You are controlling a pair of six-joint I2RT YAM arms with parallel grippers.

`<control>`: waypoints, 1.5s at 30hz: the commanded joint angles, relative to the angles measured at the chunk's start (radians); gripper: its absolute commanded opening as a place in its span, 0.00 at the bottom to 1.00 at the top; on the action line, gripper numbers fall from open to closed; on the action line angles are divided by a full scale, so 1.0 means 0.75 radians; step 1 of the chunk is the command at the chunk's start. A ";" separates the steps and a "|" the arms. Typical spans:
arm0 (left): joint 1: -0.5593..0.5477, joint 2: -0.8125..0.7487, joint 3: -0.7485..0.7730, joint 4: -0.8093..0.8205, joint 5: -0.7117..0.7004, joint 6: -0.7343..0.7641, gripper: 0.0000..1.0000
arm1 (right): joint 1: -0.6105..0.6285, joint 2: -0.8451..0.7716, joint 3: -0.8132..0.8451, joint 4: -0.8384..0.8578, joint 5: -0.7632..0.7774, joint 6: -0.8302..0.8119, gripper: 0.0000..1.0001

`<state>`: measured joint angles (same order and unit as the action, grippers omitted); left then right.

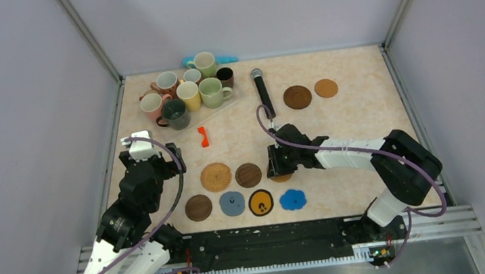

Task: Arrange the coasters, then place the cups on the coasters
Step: Move the coaster to the center of the board.

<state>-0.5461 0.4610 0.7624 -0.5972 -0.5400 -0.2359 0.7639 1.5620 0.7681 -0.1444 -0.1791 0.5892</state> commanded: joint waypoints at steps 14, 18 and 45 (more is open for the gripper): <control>-0.004 0.007 -0.004 0.056 -0.002 0.014 0.95 | 0.099 0.037 -0.010 -0.035 0.079 0.093 0.28; -0.003 0.005 -0.004 0.055 -0.002 0.013 0.95 | 0.102 0.008 -0.034 -0.060 0.112 0.099 0.28; -0.004 0.001 -0.004 0.056 -0.002 0.011 0.95 | 0.101 -0.151 -0.082 -0.265 0.299 0.140 0.28</control>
<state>-0.5461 0.4610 0.7624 -0.5976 -0.5396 -0.2359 0.8291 1.4757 0.7403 -0.2840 0.0132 0.6849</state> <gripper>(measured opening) 0.949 0.279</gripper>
